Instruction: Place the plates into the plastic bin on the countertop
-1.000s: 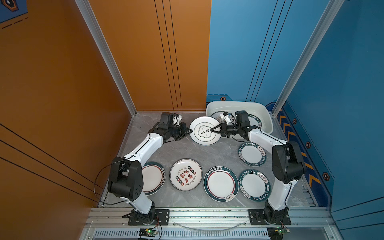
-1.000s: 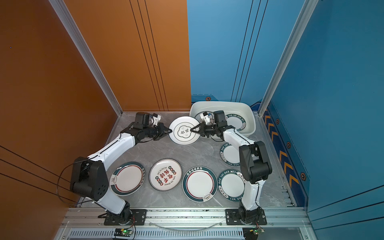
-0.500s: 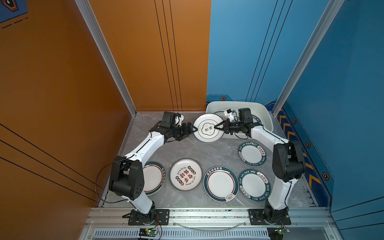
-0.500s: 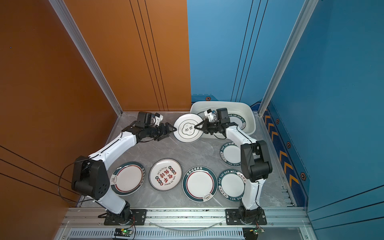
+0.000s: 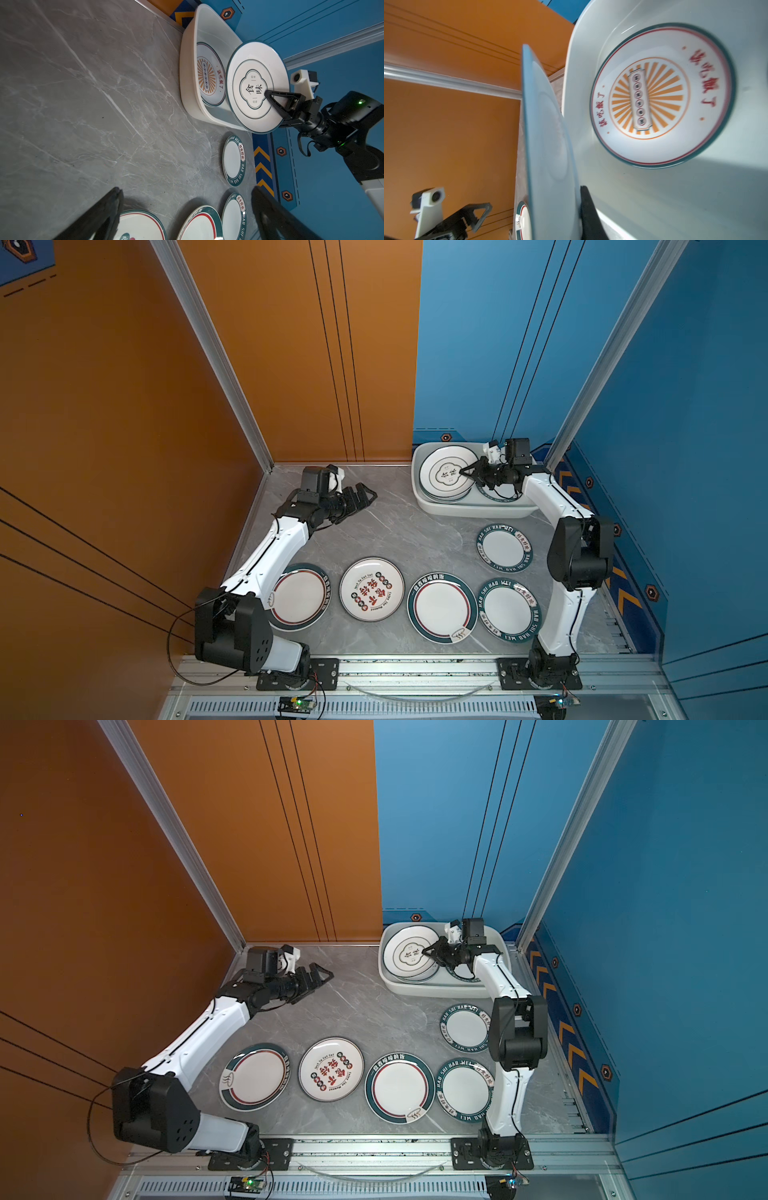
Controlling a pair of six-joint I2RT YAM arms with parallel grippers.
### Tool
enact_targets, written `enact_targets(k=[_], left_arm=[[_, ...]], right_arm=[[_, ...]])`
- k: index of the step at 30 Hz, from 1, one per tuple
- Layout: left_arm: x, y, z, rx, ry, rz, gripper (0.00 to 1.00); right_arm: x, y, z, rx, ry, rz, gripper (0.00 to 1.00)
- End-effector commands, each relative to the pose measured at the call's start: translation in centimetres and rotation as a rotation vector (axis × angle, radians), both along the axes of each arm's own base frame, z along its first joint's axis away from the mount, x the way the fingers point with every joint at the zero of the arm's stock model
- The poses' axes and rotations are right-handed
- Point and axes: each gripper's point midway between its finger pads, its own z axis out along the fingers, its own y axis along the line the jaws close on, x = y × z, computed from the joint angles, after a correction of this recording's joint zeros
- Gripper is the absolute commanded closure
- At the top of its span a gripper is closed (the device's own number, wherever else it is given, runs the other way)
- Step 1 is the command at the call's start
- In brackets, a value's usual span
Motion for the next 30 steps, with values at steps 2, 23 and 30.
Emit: enact_targets(k=[2,23,30], left_arm=[[-1.4,2.3,-1.1,0.036,0.019,0.030,0.02],[-5.4,4.5,-4.9,0.030,0.099,0.021,0.02],[-5.5,4.4,-5.0,0.027,0.103,0.019,0.02]], right_arm=[[1.4,-2.4,-1.6,-0.077,0.043,-0.069,1.00],[5.7,-3.7,-8.9,-0.130,0.173,-0.145,1.00],[5.5,-3.6,-10.6,-0.140,0.224,-0.141,1.00]])
